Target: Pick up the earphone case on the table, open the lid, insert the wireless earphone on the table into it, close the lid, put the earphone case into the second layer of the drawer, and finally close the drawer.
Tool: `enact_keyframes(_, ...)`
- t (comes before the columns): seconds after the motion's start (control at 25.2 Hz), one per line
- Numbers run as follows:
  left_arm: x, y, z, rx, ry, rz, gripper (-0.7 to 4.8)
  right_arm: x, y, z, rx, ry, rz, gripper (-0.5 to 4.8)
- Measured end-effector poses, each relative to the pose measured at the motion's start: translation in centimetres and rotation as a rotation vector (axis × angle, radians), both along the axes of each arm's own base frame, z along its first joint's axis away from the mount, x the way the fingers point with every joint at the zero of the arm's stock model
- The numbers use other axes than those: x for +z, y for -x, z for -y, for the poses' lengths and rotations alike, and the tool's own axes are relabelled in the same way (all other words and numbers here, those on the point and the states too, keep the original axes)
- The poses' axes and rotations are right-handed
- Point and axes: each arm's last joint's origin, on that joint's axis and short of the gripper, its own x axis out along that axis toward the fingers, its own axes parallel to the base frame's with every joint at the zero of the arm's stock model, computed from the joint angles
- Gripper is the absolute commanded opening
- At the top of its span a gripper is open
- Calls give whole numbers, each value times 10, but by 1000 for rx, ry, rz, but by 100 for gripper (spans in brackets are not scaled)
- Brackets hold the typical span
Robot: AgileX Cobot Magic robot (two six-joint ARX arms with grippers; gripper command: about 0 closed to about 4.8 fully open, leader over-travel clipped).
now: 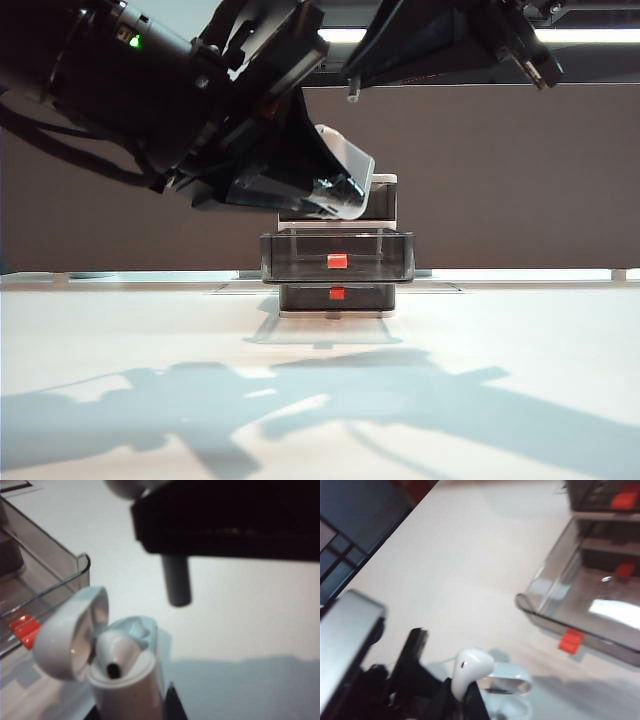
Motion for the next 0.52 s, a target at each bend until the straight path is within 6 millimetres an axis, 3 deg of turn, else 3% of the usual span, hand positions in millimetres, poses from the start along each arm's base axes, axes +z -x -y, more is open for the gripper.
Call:
enact_keyframes(0.36,3,-1,1,-5,13,31,-6,-1,0,0,-43,5,21,-1)
enact_keyframes(0.52,3,-1,1,-6,12,33,-6,-18,2,2,-42,21,7,-1)
